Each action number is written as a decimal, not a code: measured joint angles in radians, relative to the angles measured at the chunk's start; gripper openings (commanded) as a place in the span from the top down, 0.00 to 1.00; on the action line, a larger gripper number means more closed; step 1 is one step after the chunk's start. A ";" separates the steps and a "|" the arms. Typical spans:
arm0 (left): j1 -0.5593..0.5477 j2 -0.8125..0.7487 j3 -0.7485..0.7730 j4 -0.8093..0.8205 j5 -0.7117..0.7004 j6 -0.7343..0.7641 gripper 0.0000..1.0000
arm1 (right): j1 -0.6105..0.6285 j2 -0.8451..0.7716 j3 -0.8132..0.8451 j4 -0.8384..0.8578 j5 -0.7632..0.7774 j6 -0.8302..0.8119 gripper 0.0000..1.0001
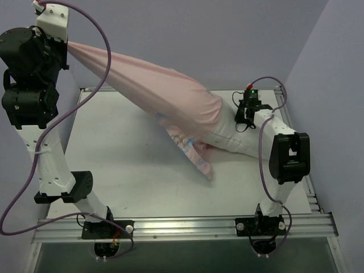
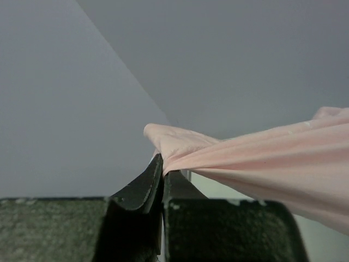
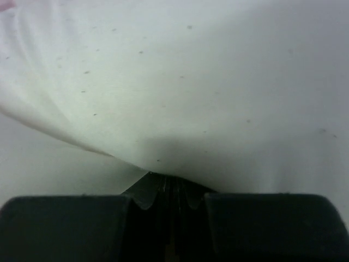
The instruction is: Remove the pillowcase from the pillow
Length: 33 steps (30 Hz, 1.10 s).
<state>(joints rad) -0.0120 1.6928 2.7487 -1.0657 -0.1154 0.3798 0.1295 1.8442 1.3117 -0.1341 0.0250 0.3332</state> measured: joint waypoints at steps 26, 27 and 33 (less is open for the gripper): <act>0.119 -0.193 -0.246 0.527 -0.026 0.022 0.98 | -0.209 -0.045 -0.047 -0.021 0.000 -0.061 1.00; 0.066 -0.175 -0.265 0.515 -0.010 0.023 0.98 | -0.200 -0.061 -0.050 -0.026 -0.014 -0.051 1.00; -0.114 0.084 -0.319 0.422 0.080 0.022 0.06 | -0.128 -0.108 -0.050 -0.051 -0.034 -0.009 0.47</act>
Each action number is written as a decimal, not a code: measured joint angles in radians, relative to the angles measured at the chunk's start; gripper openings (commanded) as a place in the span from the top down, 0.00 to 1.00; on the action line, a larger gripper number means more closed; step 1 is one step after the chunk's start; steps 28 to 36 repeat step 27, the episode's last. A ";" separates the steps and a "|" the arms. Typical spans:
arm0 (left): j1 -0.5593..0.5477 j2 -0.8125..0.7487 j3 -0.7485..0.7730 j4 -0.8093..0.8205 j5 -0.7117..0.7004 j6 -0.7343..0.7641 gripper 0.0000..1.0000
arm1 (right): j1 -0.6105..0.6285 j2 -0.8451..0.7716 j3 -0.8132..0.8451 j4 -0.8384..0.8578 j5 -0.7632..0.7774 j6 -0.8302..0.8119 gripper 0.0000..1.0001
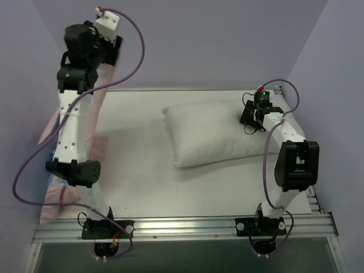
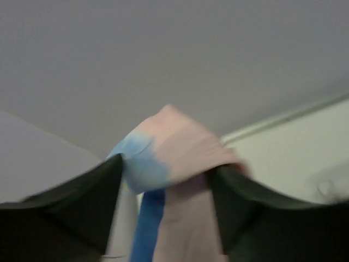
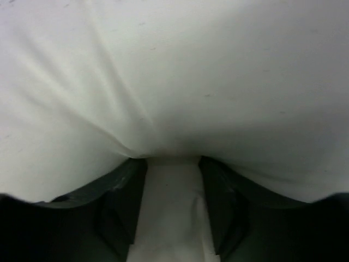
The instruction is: Remove the pillowcase from the pillow
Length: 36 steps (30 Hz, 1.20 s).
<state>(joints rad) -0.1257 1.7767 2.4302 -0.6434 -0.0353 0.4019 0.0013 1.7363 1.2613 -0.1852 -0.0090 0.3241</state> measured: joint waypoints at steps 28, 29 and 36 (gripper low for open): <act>0.037 -1.060 -1.595 -0.377 -0.134 0.048 0.06 | 0.211 -0.505 -0.241 -0.204 -0.031 0.066 0.00; 0.037 -1.060 -1.595 -0.377 -0.134 0.048 0.06 | 0.211 -0.505 -0.241 -0.204 -0.031 0.066 0.00; 0.037 -1.060 -1.595 -0.377 -0.134 0.048 0.06 | 0.211 -0.505 -0.241 -0.204 -0.031 0.066 0.00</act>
